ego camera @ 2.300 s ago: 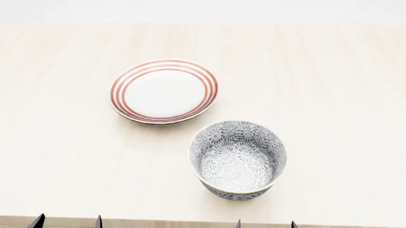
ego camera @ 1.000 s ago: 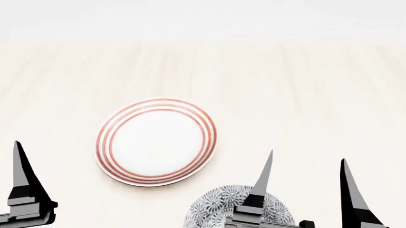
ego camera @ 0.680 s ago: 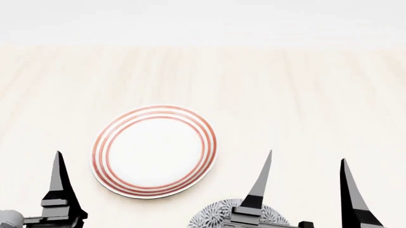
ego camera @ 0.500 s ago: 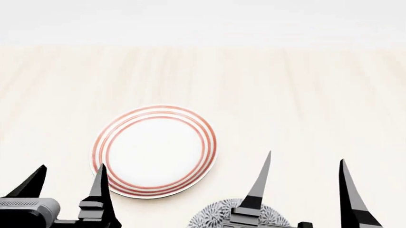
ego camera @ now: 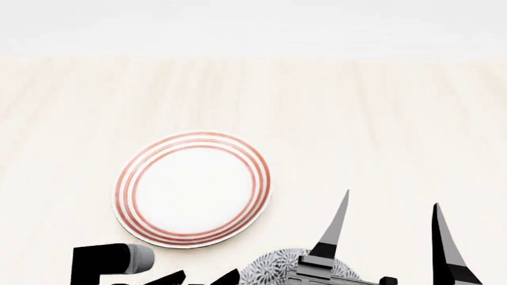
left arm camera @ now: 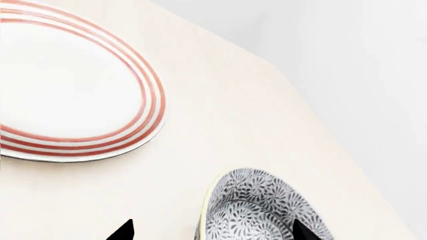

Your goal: Put the bowl on the plate.

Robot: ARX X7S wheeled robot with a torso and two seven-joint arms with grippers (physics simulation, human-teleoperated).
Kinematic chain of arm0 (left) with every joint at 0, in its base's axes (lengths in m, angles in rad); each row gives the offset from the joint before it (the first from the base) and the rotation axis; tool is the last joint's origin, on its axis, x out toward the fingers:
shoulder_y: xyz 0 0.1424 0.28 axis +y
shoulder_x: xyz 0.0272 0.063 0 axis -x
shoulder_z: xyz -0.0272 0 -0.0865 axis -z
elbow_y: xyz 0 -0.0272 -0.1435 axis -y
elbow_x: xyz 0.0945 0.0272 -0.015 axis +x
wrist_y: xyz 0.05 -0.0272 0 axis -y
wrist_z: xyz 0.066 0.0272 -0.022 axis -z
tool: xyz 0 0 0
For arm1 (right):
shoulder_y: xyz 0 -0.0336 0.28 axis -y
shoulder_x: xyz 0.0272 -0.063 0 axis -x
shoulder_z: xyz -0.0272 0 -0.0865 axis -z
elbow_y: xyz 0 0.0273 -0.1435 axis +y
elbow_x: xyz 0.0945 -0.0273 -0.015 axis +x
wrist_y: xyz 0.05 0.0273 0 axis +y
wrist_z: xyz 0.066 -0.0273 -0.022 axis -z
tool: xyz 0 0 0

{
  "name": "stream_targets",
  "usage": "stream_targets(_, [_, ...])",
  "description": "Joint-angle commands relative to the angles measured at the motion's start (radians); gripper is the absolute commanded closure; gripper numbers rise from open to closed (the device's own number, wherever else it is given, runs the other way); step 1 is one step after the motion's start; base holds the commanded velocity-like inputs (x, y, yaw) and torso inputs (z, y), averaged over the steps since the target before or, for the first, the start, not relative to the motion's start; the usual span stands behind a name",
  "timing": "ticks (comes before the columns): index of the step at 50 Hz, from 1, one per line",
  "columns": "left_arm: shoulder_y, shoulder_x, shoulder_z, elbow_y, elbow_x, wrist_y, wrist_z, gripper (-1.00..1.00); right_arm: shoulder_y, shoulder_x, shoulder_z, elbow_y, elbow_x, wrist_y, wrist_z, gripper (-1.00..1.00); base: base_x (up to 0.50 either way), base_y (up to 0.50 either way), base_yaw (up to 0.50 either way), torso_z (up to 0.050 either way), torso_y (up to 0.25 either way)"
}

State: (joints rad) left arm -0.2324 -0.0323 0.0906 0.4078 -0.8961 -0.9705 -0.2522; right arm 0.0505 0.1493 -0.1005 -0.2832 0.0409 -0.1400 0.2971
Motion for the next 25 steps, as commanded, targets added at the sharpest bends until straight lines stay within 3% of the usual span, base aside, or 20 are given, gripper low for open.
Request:
stream_targets(1, [-0.043,0.019,-0.048,-0.089,-0.308,-0.139,-0.147,-1.0,0.013,-0.003,0.024,0.031,0.006,-0.02,0.045,-1.0,0.0,0.0,0.0,0.0,0.0])
stream_targets(18, [-0.061,0.004,-0.033,-0.236,-0.415,-0.103,-0.223,-1.0,0.023,0.013,0.02,0.036,0.013,-0.007,0.062,-1.0,0.0,0.0,0.0,0.0,0.0])
stream_targets(25, [-0.119,0.008,-0.007,-0.347,-0.389,-0.044,-0.225,-1.0,0.024,0.018,0.018,0.036,0.019,-0.007,0.068,-1.0,0.0,0.0,0.0,0.0,0.0])
